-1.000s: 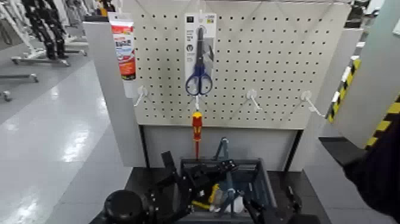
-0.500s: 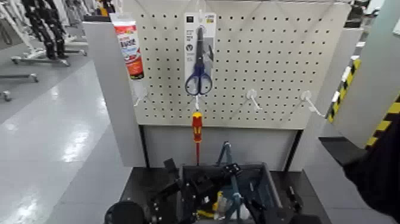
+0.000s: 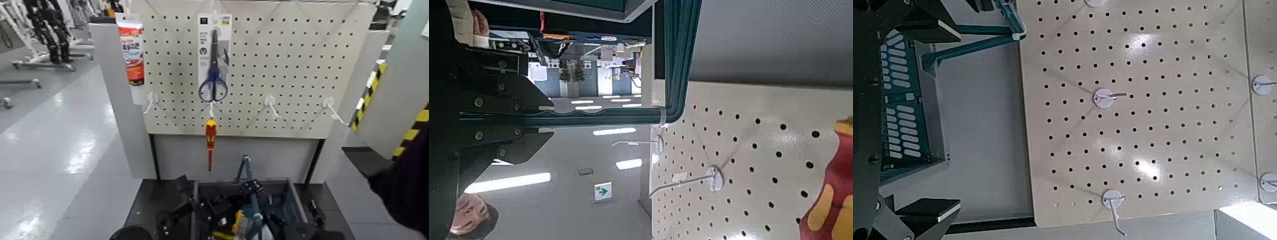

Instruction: Grasp the handle of the crate.

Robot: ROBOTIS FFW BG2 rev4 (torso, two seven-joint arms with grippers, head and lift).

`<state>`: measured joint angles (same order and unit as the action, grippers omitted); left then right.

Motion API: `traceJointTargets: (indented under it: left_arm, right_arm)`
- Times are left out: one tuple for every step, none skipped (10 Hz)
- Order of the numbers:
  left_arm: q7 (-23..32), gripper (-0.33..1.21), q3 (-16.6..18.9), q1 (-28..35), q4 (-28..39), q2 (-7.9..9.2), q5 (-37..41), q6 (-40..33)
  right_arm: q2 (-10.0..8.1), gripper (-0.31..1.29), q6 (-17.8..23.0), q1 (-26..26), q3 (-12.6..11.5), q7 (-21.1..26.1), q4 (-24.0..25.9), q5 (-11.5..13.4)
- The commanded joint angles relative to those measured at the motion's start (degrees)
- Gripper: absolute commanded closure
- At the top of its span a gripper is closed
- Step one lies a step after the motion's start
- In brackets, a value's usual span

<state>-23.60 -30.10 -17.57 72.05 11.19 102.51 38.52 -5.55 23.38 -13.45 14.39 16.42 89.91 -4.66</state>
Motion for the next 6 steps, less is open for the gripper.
traceJointTargets:
  left_arm:
    - [3.30, 1.17, 1.97, 3.07, 6.08, 1.91, 0.67, 1.82]
    - [4.62, 1.17, 2.50, 4.39, 8.19, 2.79, 1.99, 2.79]
    - [7.69, 1.17, 3.47, 6.23, 10.65, 3.66, 3.48, 3.67]
    - [9.80, 1.17, 3.82, 7.37, 12.68, 4.46, 4.80, 3.84]
    - [10.33, 1.17, 4.08, 7.90, 13.91, 4.81, 5.07, 3.84]
    - [10.59, 1.17, 4.43, 8.43, 15.31, 4.98, 5.15, 3.76]
  right_arm:
    - [-0.07, 0.13, 0.09, 0.00, -0.06, 0.01, 0.00, 0.00]
    - [-0.07, 0.13, 0.17, 0.00, -0.06, 0.01, 0.00, 0.00]
    - [-0.07, 0.13, 0.17, -0.09, -0.15, 0.01, 0.00, 0.00]
    - [0.01, 0.13, 0.17, -0.18, -0.24, 0.10, 0.00, 0.00]
    - [0.01, 0.13, 0.17, -0.09, -0.24, 0.10, 0.00, 0.00]
    - [-0.07, 0.13, 0.17, -0.09, -0.24, 0.10, 0.00, 0.00]
